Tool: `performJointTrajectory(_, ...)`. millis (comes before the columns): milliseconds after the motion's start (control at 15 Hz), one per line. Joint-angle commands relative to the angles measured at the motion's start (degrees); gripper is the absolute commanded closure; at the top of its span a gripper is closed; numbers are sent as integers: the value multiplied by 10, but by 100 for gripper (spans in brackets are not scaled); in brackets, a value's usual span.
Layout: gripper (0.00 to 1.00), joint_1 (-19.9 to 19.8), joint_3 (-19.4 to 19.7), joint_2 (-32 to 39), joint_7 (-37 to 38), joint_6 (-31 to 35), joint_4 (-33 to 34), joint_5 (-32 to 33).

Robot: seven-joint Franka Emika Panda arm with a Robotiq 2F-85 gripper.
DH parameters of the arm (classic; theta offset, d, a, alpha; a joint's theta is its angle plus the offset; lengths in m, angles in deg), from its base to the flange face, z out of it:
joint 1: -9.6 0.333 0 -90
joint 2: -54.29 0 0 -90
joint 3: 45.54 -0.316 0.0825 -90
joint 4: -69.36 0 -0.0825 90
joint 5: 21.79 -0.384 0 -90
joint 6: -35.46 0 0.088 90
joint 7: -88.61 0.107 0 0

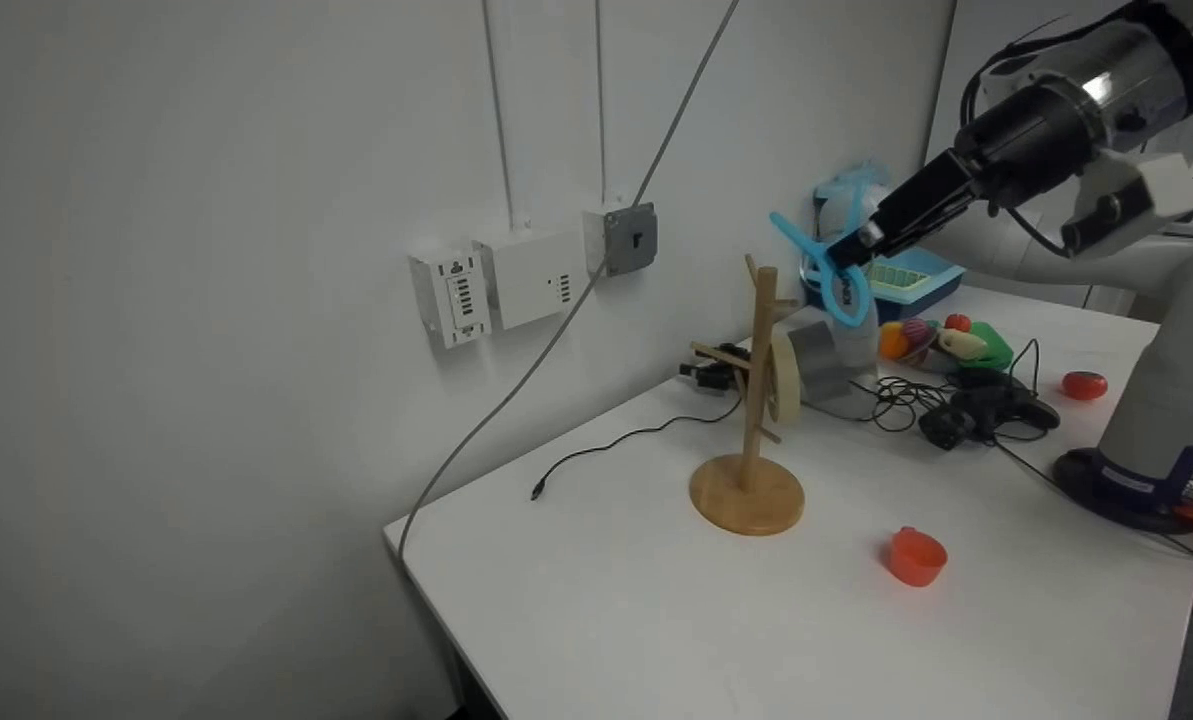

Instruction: Hang the blue peg on the wooden stand

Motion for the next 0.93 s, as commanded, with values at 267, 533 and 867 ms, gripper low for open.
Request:
performJointTrajectory(267, 93, -23, 0, 71, -23, -23, 70, -16)
performJointTrajectory(533, 93, -30, -2, 92, -22, -24, 94, -16)
performJointTrajectory(867, 93, -31, -5, 113, -19, -20, 119, -11)
